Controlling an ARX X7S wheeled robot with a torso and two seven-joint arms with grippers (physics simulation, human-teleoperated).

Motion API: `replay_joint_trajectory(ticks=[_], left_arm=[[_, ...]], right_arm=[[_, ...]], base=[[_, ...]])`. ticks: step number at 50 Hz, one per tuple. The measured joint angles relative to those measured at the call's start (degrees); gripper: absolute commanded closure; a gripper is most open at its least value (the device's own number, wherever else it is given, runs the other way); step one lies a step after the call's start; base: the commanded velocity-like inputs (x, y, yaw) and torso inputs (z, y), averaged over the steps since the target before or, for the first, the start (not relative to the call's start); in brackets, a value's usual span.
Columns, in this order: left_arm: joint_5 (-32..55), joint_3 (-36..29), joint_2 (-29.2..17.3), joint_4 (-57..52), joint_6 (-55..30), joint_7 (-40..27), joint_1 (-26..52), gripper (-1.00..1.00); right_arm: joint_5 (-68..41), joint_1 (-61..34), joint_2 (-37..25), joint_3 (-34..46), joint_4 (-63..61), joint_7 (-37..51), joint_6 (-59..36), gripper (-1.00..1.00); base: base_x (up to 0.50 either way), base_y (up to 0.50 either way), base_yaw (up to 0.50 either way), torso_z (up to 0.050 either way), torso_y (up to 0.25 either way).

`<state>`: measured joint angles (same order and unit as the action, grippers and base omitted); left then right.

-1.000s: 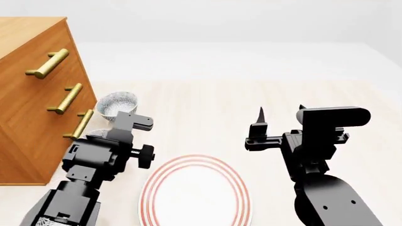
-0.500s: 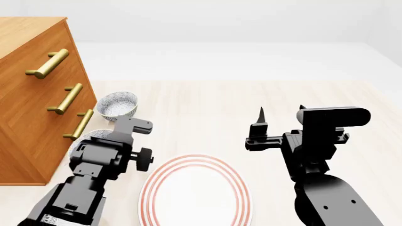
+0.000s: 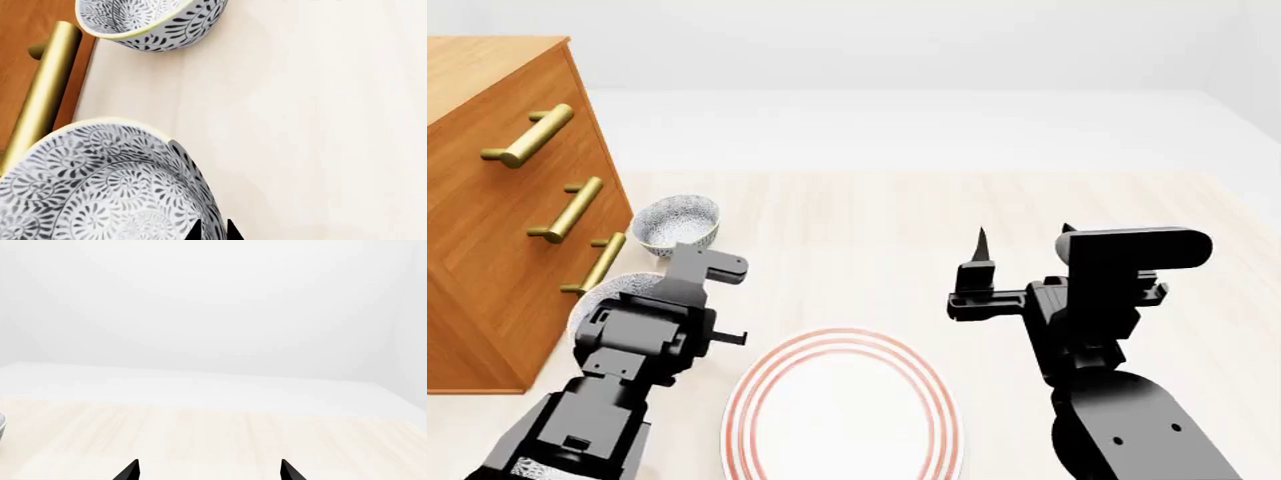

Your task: Put the bowl in the middle on the plate.

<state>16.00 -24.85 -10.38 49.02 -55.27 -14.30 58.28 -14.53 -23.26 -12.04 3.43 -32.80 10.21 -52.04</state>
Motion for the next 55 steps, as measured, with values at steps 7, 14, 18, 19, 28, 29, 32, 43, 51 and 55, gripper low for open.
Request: replay_joint_trajectory(ticks=[7,14,18,19,28,29,32,43,51,55], left_arm=[[1.33,-0.06,-1.29,-6.85,-3.09,-0.05,-2.25,1.00],[2.78,-0.29,-2.77,-15.60,-6.56,-0.61,-4.37,1.00],[3.46,-0.52,-3.70,-20.93,-8.35,-1.05,-5.27,1.00],[3.59,-0.57,-3.95,-22.22,-8.82,-1.17,-5.43,1.00],[4.26,-1.19,-6.02,-32.89,-12.75,-2.40,-6.05,1.00],[4.36,-1.24,-6.28,-34.21,-13.35,-2.55,-6.05,1.00],[4.65,-1.41,-7.01,-38.08,-15.14,-2.95,-5.98,1.00],[6.72,-4.27,-10.43,-55.13,-21.87,-3.13,-6.47,1.00],[9.30,-9.98,-13.83,-69.46,-25.61,-2.06,-8.05,1.00],[10.75,-13.28,-15.49,-75.58,-26.84,-1.13,-8.61,1.00]], right_arm=[[-0.19,-0.08,-0.12,0.13,0.09,0.19,0.05,-1.00],[-0.45,-0.13,-0.25,0.14,0.06,0.36,0.05,-1.00],[-0.61,-0.15,-0.31,0.13,0.01,0.46,0.03,-1.00],[-0.66,-0.16,-0.33,0.12,-0.01,0.49,0.02,-1.00],[-1.01,-0.18,-0.48,0.06,-0.07,0.72,0.03,-1.00],[-1.04,-0.19,-0.49,0.06,-0.07,0.74,0.04,-1.00],[-1.14,-0.19,-0.54,0.06,-0.07,0.83,0.06,-1.00],[-1.49,-0.23,-0.72,0.06,-0.11,1.15,0.10,-1.00],[-1.73,-0.25,-0.89,0.01,-0.12,1.37,0.18,-1.00],[-1.84,-0.25,-0.98,-0.01,-0.09,1.47,0.25,-1.00]], base=[[0.00,0.00,0.00,0.000,0.000],[0.00,0.00,0.00,0.000,0.000],[0.00,0.00,0.00,0.000,0.000],[0.00,0.00,0.00,0.000,0.000],[0.00,0.00,0.00,0.000,0.000],[0.00,0.00,0.00,0.000,0.000],[0.00,0.00,0.00,0.000,0.000],[0.00,0.00,0.00,0.000,0.000],[0.00,0.00,0.00,0.000,0.000],[0.00,0.00,0.00,0.000,0.000]])
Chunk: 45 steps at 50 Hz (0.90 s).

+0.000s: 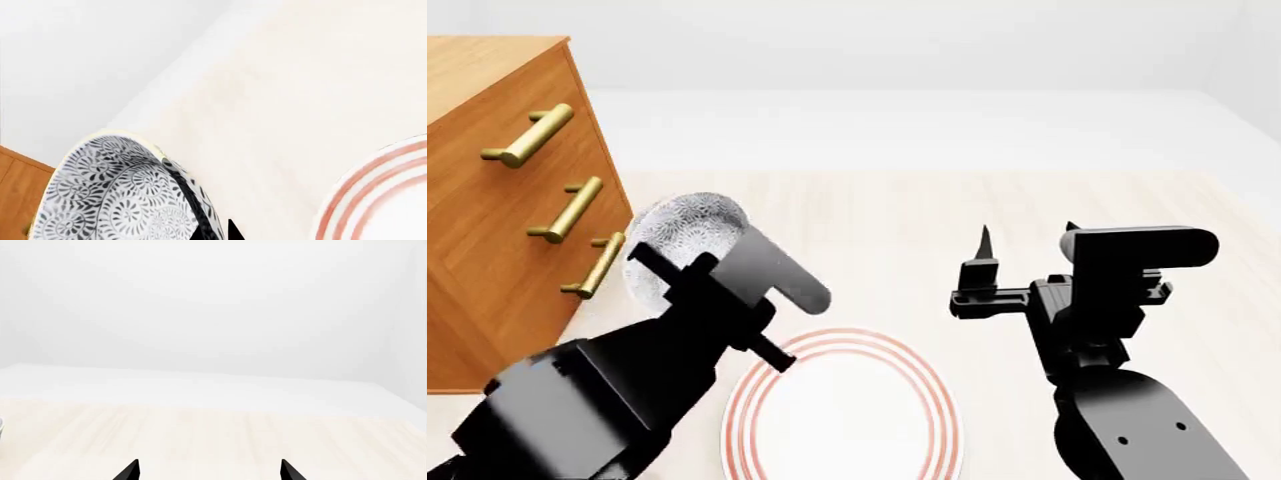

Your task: Put the bowl in the middle on the plate.

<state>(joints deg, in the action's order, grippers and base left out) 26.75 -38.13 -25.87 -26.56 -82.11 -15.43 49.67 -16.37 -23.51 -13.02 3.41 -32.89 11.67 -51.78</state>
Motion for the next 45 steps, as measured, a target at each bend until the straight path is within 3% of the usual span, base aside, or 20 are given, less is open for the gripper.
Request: replay_joint_trajectory(ticks=[20,45], left_arm=[[3.54,-18.18,-4.79,-17.84,-0.50,3.36,0.79,1.00],[2.08,-30.00,-3.43,-15.96,4.55,5.22,2.93,1.00]], right_arm=[[-0.60,0.02,-0.38,0.06,-0.01,0.46,0.20,-1.00],[-1.45,0.06,-0.78,0.05,-0.23,1.05,0.26,-1.00]], base=[[0.00,0.00,0.00,0.000,0.000],[0.00,0.00,0.00,0.000,0.000]])
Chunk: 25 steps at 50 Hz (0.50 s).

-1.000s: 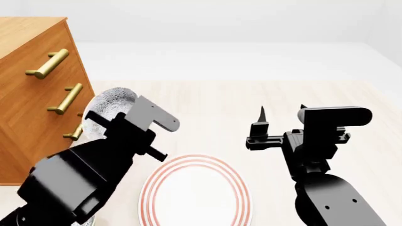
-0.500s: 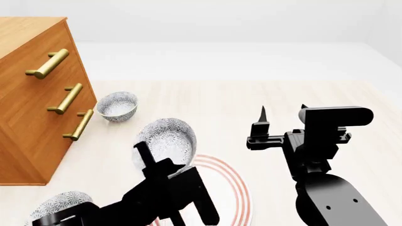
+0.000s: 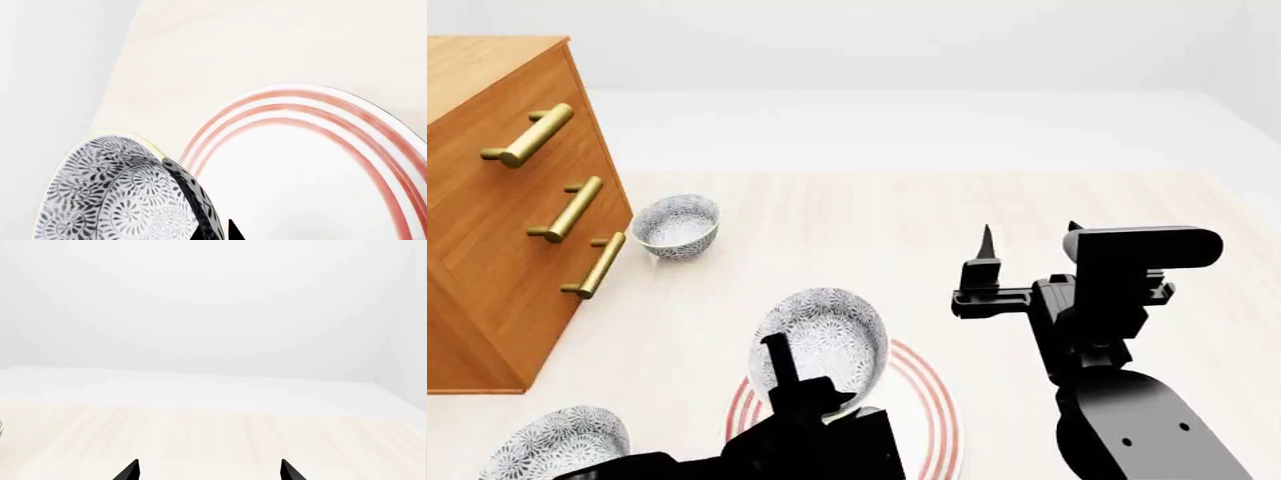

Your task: Put the bowl in the middle on the plate.

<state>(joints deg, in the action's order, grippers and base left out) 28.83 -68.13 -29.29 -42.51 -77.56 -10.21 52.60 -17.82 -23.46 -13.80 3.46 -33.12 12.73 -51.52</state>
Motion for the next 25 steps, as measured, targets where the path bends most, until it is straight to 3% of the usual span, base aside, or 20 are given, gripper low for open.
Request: replay_joint_trajectory(ticks=[25], left_arm=[[-3.76,-9.36,2.08,10.04,6.09,1.42,-0.17,1.00]], right_arm=[[-0.71,-0.11,-0.41,0.22,-0.20,0.59,0.06,-1.00]], base=[[0.00,0.00,0.00,0.000,0.000]])
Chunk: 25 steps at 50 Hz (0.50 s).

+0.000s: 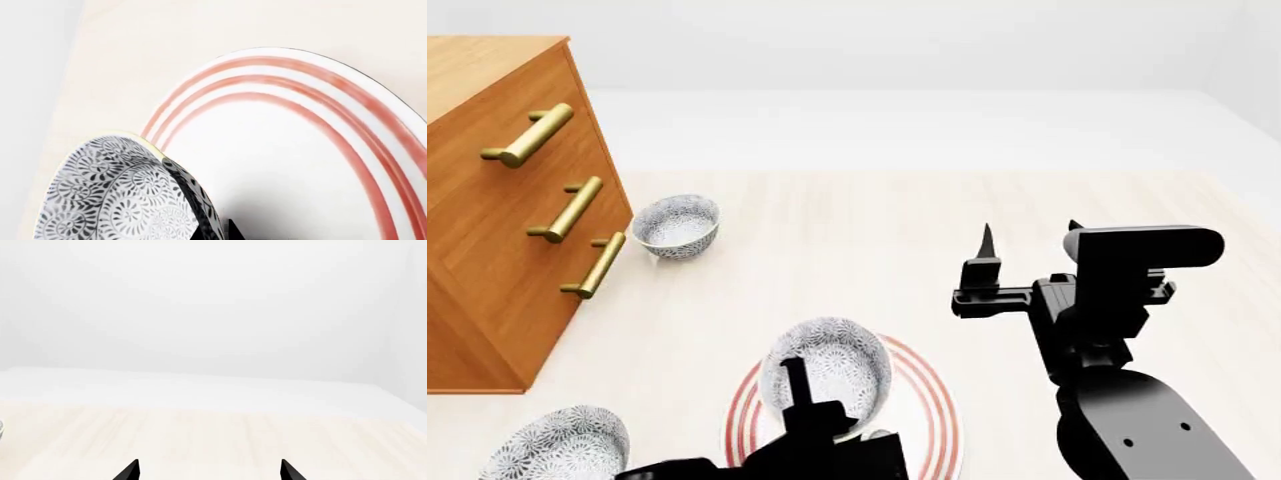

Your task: Put the bowl in the middle on the plate.

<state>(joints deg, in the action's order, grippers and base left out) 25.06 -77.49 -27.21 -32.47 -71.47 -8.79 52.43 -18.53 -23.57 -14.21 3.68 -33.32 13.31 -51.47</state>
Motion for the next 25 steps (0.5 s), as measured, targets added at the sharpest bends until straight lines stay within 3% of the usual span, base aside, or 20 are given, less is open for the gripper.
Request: replay_joint_trajectory(ticks=[25], left_arm=[[-2.77,-5.09,1.32,5.63,3.86,1.10,0.17,1.00]], right_arm=[[-0.62,-0.19,-0.35,0.30,0.46,0.42,0.48,-1.00]], base=[[0.00,0.00,0.00,0.000,0.000]])
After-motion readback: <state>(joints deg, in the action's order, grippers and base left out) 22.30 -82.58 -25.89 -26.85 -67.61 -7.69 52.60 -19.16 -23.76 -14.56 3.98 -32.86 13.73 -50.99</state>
